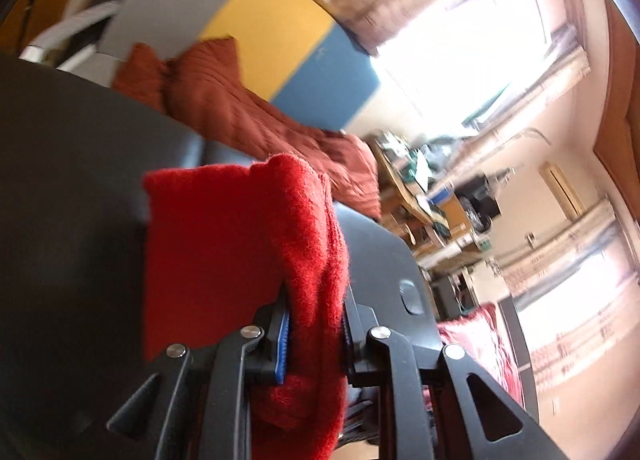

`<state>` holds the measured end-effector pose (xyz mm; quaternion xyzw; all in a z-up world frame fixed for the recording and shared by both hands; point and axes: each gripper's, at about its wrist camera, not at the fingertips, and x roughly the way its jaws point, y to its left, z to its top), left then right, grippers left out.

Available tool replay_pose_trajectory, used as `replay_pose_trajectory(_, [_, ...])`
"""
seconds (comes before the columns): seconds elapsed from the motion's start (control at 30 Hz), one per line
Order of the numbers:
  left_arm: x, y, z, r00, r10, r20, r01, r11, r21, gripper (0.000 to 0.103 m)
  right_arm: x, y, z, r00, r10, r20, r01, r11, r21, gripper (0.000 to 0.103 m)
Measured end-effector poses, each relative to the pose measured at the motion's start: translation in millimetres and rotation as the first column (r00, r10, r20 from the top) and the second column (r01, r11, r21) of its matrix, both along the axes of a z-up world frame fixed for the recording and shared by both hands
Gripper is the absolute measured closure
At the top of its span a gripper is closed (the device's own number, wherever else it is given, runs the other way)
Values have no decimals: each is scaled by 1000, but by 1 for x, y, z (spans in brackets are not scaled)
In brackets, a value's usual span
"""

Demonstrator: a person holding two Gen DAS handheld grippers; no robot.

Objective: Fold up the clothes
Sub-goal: 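Lift the side edge and fold it over the sweater with the left tool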

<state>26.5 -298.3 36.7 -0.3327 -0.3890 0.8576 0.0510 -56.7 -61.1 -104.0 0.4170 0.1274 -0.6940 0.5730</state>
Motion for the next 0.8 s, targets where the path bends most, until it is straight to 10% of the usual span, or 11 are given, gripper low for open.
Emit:
replay_pose_trajectory(0.67, [-115, 106, -105, 931, -169, 324, 146, 985, 94, 83, 3, 22, -11, 998, -47, 45, 55, 981, -187, 14])
replay_pose_trajectory(0.8, [-115, 107, -89, 932, -196, 306, 153, 975, 159, 76, 6, 23, -11, 998, -54, 39, 61, 978, -200, 13])
